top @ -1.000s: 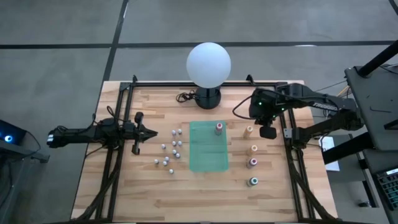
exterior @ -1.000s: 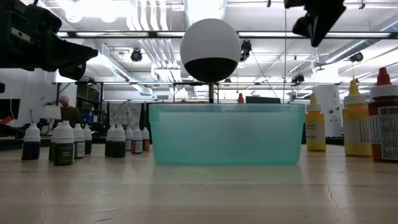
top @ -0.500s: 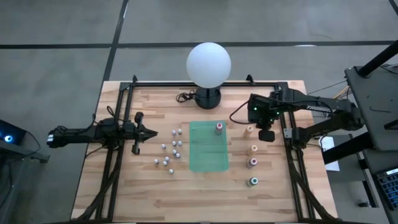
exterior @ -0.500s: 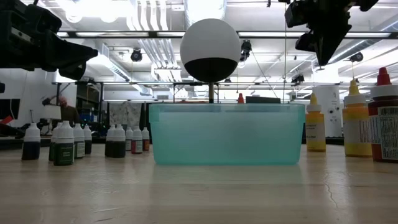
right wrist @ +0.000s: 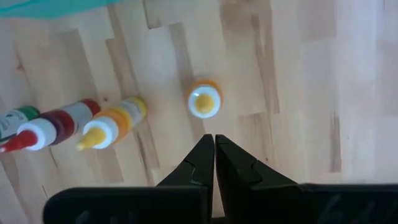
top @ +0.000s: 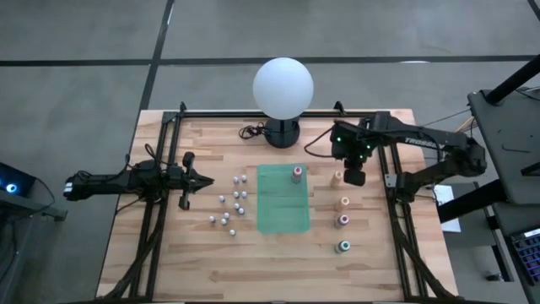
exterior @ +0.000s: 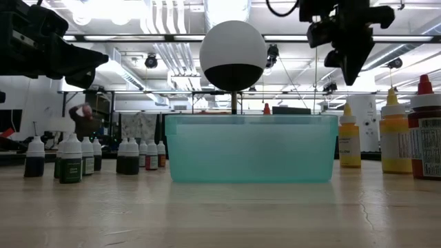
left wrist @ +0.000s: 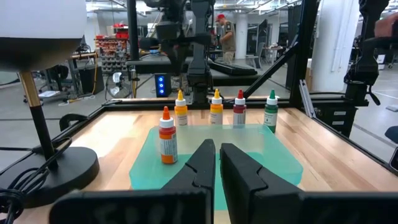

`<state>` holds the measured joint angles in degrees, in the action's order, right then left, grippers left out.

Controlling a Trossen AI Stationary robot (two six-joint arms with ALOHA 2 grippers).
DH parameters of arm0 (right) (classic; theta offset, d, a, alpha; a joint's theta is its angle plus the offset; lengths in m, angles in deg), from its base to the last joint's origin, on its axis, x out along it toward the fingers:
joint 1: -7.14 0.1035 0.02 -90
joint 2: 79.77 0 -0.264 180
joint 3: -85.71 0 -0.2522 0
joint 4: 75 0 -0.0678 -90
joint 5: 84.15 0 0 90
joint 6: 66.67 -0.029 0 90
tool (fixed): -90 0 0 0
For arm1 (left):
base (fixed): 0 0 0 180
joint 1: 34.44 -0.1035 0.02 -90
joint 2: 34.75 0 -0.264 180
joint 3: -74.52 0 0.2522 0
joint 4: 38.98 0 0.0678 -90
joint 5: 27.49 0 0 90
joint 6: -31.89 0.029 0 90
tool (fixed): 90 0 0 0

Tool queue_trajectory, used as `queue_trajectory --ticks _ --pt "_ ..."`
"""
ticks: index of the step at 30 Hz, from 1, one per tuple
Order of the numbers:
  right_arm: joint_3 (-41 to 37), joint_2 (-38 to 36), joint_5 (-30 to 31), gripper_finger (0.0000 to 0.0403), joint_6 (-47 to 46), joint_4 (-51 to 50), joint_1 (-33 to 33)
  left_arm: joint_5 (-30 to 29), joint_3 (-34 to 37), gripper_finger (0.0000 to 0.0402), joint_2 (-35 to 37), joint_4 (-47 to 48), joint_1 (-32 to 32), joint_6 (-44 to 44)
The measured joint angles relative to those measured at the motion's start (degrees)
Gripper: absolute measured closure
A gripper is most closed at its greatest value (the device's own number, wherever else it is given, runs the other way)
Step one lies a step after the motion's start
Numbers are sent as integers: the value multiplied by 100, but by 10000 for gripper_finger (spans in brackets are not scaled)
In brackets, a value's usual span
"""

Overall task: Pick & Place food coloring
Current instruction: Put the top large yellow food coloring bottle into the green bin

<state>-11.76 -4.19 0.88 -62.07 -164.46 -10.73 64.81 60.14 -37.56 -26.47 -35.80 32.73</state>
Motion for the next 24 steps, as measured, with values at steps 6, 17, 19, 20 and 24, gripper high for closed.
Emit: queue_trajectory --ticks 6,17,19,20,24 --pt "54 191 -2 394 7 13 -156 1 0 401 -2 0 0 0" --pt "58 226 -162 394 6 175 -155 0 0 401 -1 -2 0 -1" --pt "58 226 -164 394 18 179 -155 0 0 401 -2 -2 0 -2" --pt "58 226 -164 394 16 179 -155 0 0 401 -2 -1 2 -1" --pt "58 226 -314 392 41 193 -155 0 0 401 -2 -1 1 0"
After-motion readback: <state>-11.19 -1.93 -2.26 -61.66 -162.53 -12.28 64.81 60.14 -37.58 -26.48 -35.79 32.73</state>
